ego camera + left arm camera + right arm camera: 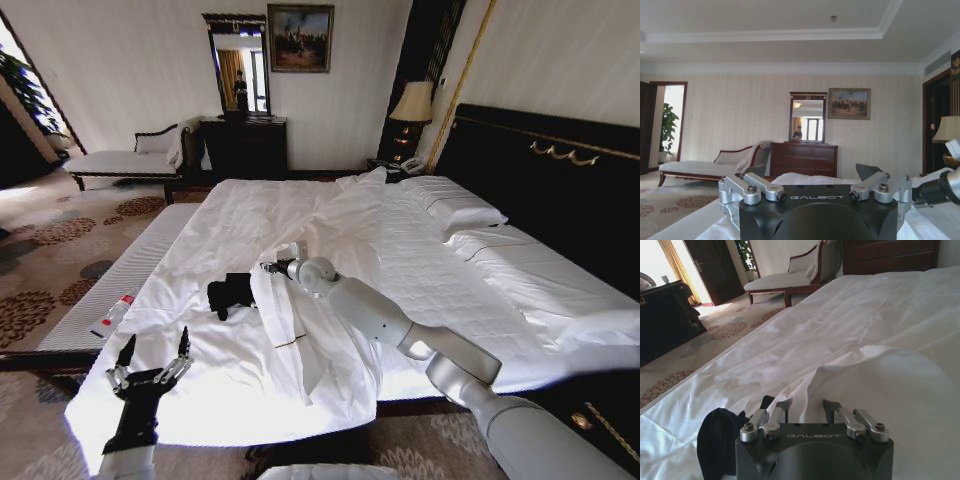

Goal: Fold the clothes on the bed.

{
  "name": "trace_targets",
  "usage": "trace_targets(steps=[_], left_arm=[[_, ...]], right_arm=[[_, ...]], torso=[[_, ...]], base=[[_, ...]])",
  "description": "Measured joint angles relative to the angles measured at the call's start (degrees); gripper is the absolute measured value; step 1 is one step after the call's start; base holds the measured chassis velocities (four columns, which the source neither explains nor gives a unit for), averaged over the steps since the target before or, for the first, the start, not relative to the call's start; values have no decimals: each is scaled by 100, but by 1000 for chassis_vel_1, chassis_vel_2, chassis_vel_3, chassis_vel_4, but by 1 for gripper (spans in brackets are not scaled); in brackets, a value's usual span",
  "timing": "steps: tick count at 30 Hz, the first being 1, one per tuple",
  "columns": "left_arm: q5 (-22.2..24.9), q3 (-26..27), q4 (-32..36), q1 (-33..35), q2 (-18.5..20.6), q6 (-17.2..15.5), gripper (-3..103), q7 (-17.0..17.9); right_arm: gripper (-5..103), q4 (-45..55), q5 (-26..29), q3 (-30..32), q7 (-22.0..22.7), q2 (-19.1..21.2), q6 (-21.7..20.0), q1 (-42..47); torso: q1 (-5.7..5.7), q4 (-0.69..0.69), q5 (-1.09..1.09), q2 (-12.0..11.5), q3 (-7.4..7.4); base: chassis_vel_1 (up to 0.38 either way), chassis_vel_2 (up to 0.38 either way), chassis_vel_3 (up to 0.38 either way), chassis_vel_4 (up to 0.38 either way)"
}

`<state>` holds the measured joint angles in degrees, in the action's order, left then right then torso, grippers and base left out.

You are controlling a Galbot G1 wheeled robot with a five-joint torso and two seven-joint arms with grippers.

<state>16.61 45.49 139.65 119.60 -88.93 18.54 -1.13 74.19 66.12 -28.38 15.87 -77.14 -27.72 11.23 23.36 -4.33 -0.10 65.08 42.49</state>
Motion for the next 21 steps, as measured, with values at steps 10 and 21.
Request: trace_targets(steps=[10, 21], left_arm=[[-5, -13, -50, -54, 13, -16, 100, 4], [37, 9, -76, -64, 38, -11, 100, 6]], right_arm=[[4, 136, -216, 50, -162, 118, 224, 208], [0, 481, -371, 237, -294, 197, 543, 391]], torso=[[0, -1, 0, 0, 0], [0, 1, 0, 0, 0]], base=[[0, 0, 0, 0], [0, 0, 0, 0]])
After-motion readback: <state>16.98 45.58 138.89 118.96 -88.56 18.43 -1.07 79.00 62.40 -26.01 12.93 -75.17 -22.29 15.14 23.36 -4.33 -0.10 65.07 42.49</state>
